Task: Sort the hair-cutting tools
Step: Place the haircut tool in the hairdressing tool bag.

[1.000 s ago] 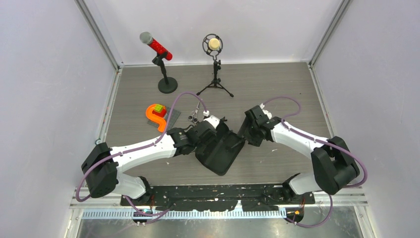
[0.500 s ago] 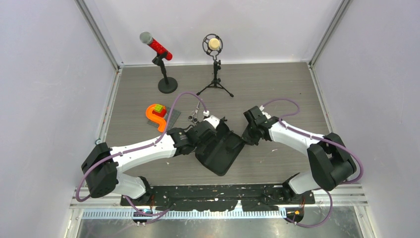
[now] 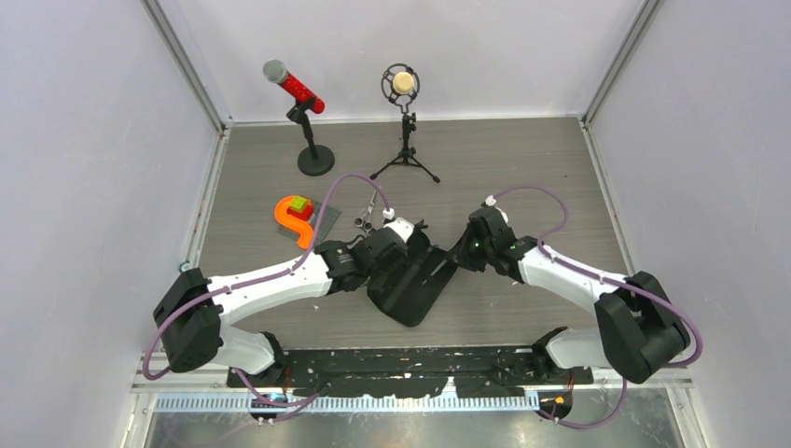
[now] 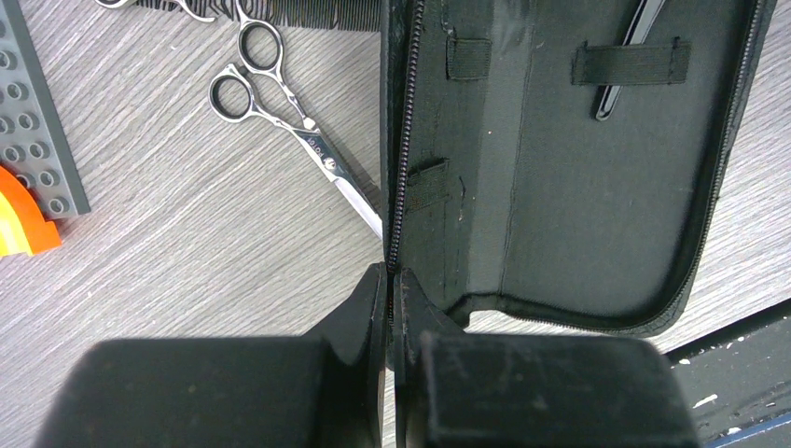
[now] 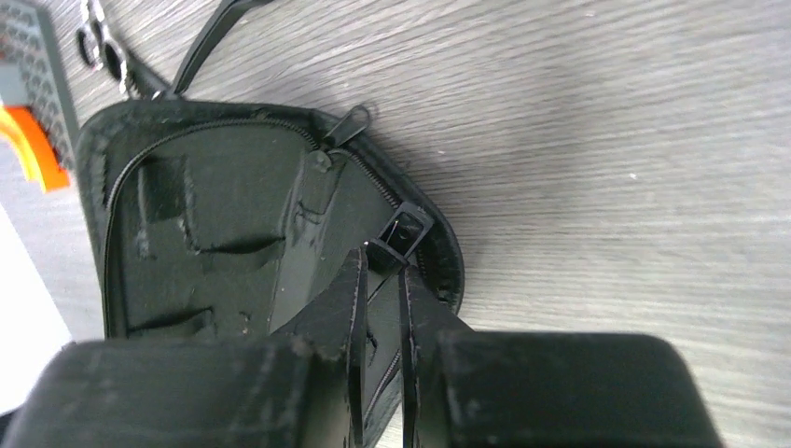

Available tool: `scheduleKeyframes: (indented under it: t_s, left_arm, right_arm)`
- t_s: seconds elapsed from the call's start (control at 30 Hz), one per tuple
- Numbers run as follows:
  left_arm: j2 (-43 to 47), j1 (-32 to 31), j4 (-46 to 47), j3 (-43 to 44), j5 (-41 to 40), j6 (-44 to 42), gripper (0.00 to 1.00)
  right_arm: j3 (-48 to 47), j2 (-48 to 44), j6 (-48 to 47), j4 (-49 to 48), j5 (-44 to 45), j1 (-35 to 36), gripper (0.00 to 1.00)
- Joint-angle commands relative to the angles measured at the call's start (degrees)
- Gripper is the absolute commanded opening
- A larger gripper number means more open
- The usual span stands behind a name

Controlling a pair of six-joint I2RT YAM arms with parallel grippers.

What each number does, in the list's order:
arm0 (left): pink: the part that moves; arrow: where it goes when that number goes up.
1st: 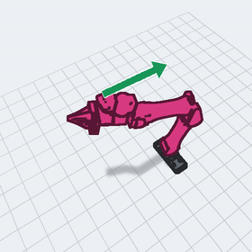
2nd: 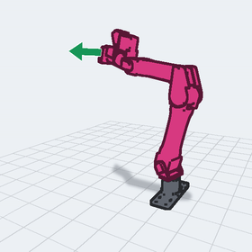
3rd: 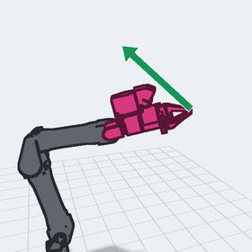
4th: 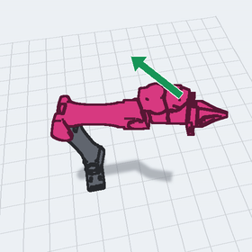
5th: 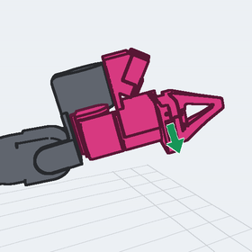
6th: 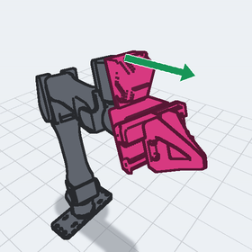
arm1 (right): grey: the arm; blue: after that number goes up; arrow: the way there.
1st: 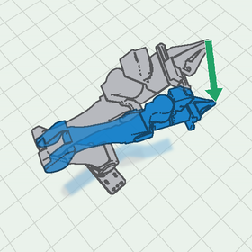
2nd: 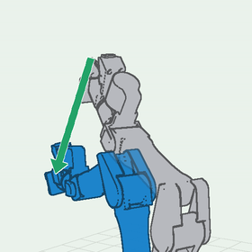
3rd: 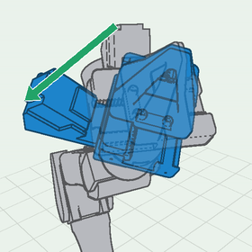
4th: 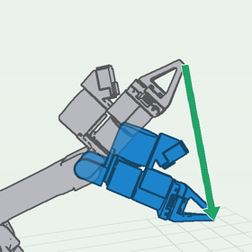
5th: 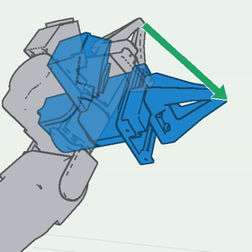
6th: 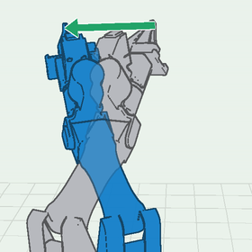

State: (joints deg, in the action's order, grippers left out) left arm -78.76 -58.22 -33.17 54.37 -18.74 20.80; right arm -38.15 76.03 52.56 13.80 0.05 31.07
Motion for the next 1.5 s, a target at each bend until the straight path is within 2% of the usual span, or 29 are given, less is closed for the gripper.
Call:
scheduleKeyframes:
  t_s: [0.0, 0.2, 0.47, 0.63, 0.67, 0.7, 0.87, 1.0, 1.07, 1.13, 1.27, 1.47]
  left_arm:
    - [1.6, -0.2, 0.9, 0.5, -0.9, 0.6, 0.00]
    - [1.8, -0.1, 1.0, 0.1, -1.6, 1.2, 0.00]
    - [2.9, -0.1, 1.4, -0.9, -1.7, 2.7, 0.00]
    - [3.4, -0.1, 1.4, -1.6, -2.1, 3.2, 0.00]
    - [3.5, -0.1, 1.4, -1.7, -2.1, 3.2, 0.00]
    - [3.5, -0.1, 1.4, -1.7, -2.1, 3.2, 0.00]
    - [3.9, -0.1, 1.0, -1.8, -2.4, 3.0, 0.00]
    - [3.8, -0.1, 0.2, -1.6, -2.6, 2.8, 0.00]
    - [3.9, -0.1, -0.1, -1.3, -2.8, 2.8, 0.00]
    - [3.7, -0.1, -0.5, -1.0, -2.9, 2.8, 0.00]
    - [3.1, -0.2, -1.8, 0.0, -3.0, 3.0, 0.00]
    - [2.2, -0.2, -2.1, 0.9, -2.8, 3.4, 0.00]
  right_arm:
    - [4.8, -2.6, -6.0, -19.8, -7.4, 0.4, 0.05]
    - [10.6, 0.9, -11.7, -34.4, -14.4, 0.4, 0.05]
    - [19.4, 9.8, -8.6, -55.4, -21.8, 0.3, 0.05]
    - [22.4, 14.1, -9.7, -58.1, -21.7, 0.2, 0.06]
    - [22.4, 14.4, -10.2, -57.7, -21.6, 0.2, 0.09]
    - [22.4, 14.7, -11.3, -56.5, -21.3, 0.2, 0.12]
    - [22.3, 13.1, -13.8, -50.6, -18.4, 0.2, 0.44]
    - [20.8, 8.9, -16.3, -41.0, -14.7, 0.2, 0.60]
    - [19.0, 5.9, -17.7, -34.6, -11.5, 0.2, 0.65]
    - [16.0, 2.9, -19.2, -23.4, -8.7, 0.4, 0.66]
    - [8.3, -2.7, -20.8, -7.2, -2.4, 2.0, 0.66]
    - [-6.6, -0.4, -18.7, 10.9, 6.5, 6.8, 0.61]
